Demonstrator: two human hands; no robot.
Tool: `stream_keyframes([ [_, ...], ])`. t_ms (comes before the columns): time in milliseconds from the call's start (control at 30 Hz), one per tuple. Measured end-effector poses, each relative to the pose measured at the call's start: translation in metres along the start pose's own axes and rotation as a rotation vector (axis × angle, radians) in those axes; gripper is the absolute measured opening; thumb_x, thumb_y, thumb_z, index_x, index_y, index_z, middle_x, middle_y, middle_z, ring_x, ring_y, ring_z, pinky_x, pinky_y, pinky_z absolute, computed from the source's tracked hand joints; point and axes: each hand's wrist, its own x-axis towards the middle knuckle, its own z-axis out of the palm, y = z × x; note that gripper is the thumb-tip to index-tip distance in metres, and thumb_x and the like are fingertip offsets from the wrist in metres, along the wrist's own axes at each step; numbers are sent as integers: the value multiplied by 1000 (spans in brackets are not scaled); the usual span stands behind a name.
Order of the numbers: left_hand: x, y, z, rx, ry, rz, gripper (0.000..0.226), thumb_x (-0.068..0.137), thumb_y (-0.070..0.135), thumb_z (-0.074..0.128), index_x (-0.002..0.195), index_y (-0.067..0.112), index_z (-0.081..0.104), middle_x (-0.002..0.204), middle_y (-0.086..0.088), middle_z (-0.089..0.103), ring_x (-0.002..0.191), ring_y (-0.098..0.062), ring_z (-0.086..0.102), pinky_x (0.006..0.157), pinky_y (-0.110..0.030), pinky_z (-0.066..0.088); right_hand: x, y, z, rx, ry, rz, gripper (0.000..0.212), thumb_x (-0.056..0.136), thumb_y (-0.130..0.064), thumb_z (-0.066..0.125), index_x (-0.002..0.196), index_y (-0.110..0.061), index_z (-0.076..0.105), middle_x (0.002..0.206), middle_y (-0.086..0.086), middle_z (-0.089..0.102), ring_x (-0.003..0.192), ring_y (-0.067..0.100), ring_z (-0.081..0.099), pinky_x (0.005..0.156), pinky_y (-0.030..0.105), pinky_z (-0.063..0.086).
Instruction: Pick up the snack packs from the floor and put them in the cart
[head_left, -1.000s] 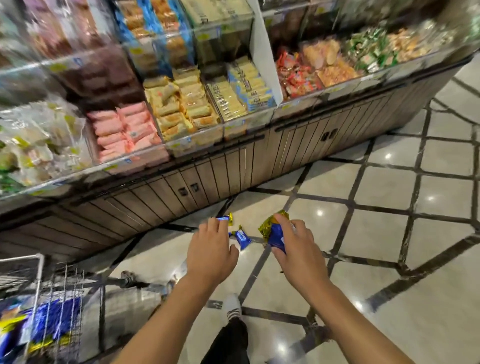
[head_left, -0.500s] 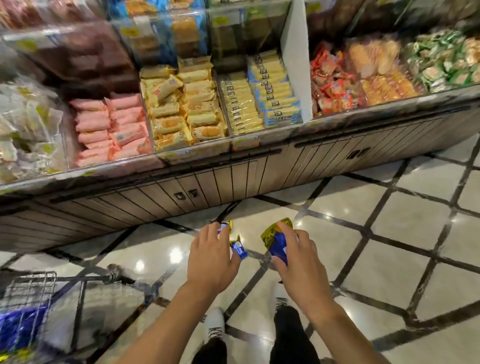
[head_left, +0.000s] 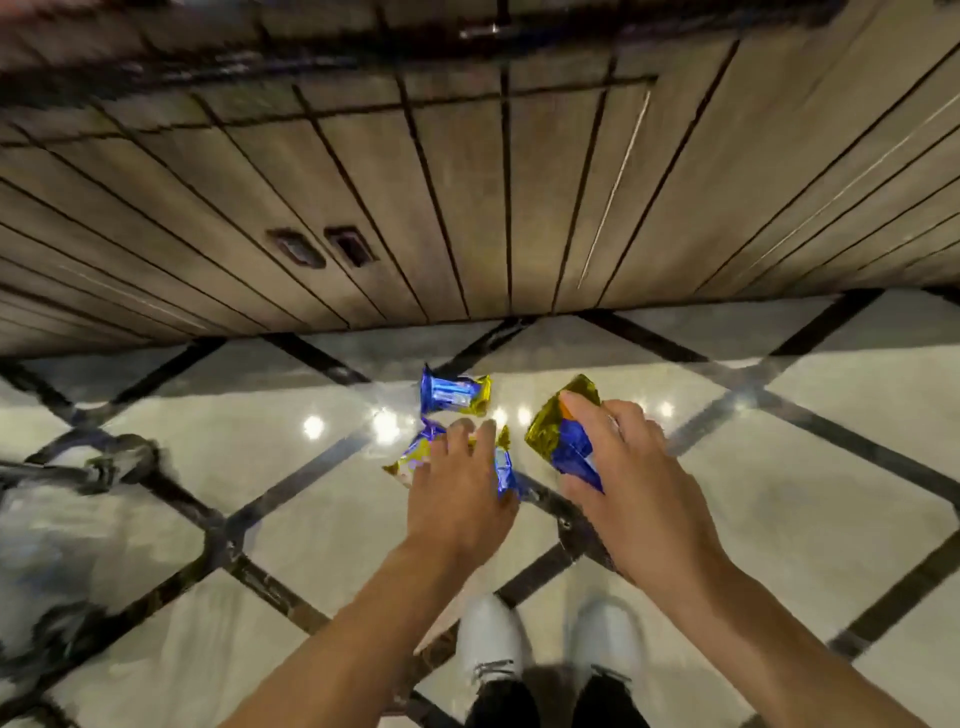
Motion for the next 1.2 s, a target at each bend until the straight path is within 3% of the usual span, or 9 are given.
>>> stream_keyframes([
  [167,84,-26,134,-1,-65,-28,77,91,53,54,152,23,18,154,-6,19,138,-30,29,102,-48,42,58,64,110,38,-34,-41,74,91,-34,65,144,-46,14,135,-8,33,121,14,40,83,38,54],
  [367,137,-44,242,5,-225,-76,96,87,68,53,155,31,-5,162,0,-7,146,-37,6,107,-57,38,105,116,179,9,-45,-43,75,93,-35,64,145,-44,11,139,-6,36,118,16,51,88,36,54],
  [533,149,-45,270,-32,4,-56,82,91,47,59,151,40,4,159,0,4,142,-37,14,100,-46,48,122,125,213,-32,-5,-91,75,94,-39,60,150,-44,10,142,-8,34,115,14,55,81,26,49],
  [700,157,-50,268,-122,98,17,78,84,27,65,146,41,18,154,6,16,132,-32,34,101,-41,48,126,126,229,-32,2,-79,75,93,-43,61,151,-43,13,140,-7,36,108,13,59,73,19,47],
  [800,152,-44,240,-262,182,31,73,82,25,70,139,39,27,149,9,22,126,-27,38,94,-41,52,119,122,216,27,37,-62,74,92,-41,63,149,-42,15,136,-7,35,104,12,58,74,19,48],
  [933,119,-23,157,-426,296,51,65,83,19,71,134,38,36,143,9,32,121,-22,41,96,-41,50,96,103,159,139,71,54,71,92,-34,65,143,-44,17,133,-6,34,108,13,54,81,28,56],
  [1100,22,13,-5,-438,349,120,53,87,12,66,128,35,42,137,10,36,114,-18,47,79,-38,53,31,29,23,188,65,78,69,90,-31,68,140,-44,23,129,-6,38,106,13,56,78,35,59],
  [1200,-53,37,-116,-381,344,129,51,85,10,66,126,31,45,137,7,36,114,-22,49,80,-42,54,-16,-33,-83,176,79,35,68,90,-28,67,142,-40,25,129,-4,38,108,17,52,78,41,56],
])
